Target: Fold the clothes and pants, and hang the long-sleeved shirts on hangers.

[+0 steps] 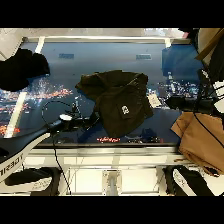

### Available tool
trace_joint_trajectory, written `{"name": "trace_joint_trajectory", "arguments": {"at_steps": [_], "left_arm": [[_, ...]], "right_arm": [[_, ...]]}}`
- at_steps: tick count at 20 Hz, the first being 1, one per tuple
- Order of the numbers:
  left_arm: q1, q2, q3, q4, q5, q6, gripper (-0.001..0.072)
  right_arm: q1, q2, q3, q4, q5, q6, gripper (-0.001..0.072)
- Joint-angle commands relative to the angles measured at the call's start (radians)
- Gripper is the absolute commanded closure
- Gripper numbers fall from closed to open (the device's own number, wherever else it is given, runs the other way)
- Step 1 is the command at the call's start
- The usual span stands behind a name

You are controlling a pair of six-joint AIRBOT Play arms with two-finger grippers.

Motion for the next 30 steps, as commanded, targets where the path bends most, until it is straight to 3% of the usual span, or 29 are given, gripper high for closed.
{"name": "trace_joint_trajectory", "arguments": {"at_steps": [1, 2, 4, 7, 9, 11, 17, 19, 25, 27, 29, 30], "left_arm": [[0.003, -0.004, 0.005, 0.000, -0.043, 0.001, 0.0692], [0.003, -0.004, 0.005, 0.000, -0.048, 0.004, 0.0692], [0.003, 0.003, 0.005, 0.000, -0.056, 0.004, 0.0692], [0.003, 0.051, 0.005, 0.006, -0.055, 0.008, 0.0693], [0.003, 0.090, 0.005, 0.024, -0.055, 0.046, 0.0694], [0.003, 0.108, 0.005, 0.027, -0.051, 0.049, 0.0694], [0.003, 0.107, 0.005, 0.051, -0.051, 0.048, 0.0695], [0.003, 0.107, 0.005, 0.054, -0.051, 0.049, 0.0694], [0.003, 0.107, 0.005, 0.092, -0.050, 0.048, 0.0694], [0.003, 0.107, 0.005, 0.102, -0.051, 0.048, 0.0695], [0.003, 0.108, 0.005, 0.102, -0.051, 0.048, 0.0695], [0.004, 0.109, 0.005, 0.102, -0.052, 0.049, 0.0694]], "right_arm": [[0.000, 0.004, -0.040, -0.007, 0.104, -0.008, 0.0260], [0.000, 0.004, -0.087, 0.007, 0.090, -0.008, 0.0255], [0.000, 0.003, -0.235, 0.097, -0.044, -0.007, 0.0079], [-0.001, -0.004, -0.428, 0.292, -0.349, -0.007, 0.0095], [-0.001, -0.045, -0.489, 0.380, -0.455, -0.012, 0.0099], [0.004, -0.126, -0.494, 0.460, -0.471, -0.082, 0.0105], [0.008, -0.373, -0.489, 0.890, -0.478, -0.439, 0.0125], [0.008, -0.409, -0.473, 0.921, -0.491, -0.460, 0.0163], [0.008, -0.493, -0.372, 0.932, -0.505, -0.446, 0.0175], [0.008, -0.520, -0.358, 0.936, -0.506, -0.424, 0.0293], [0.008, -0.520, -0.354, 0.936, -0.502, -0.430, 0.0687], [0.008, -0.517, -0.349, 0.938, -0.485, -0.435, 0.0685]]}}
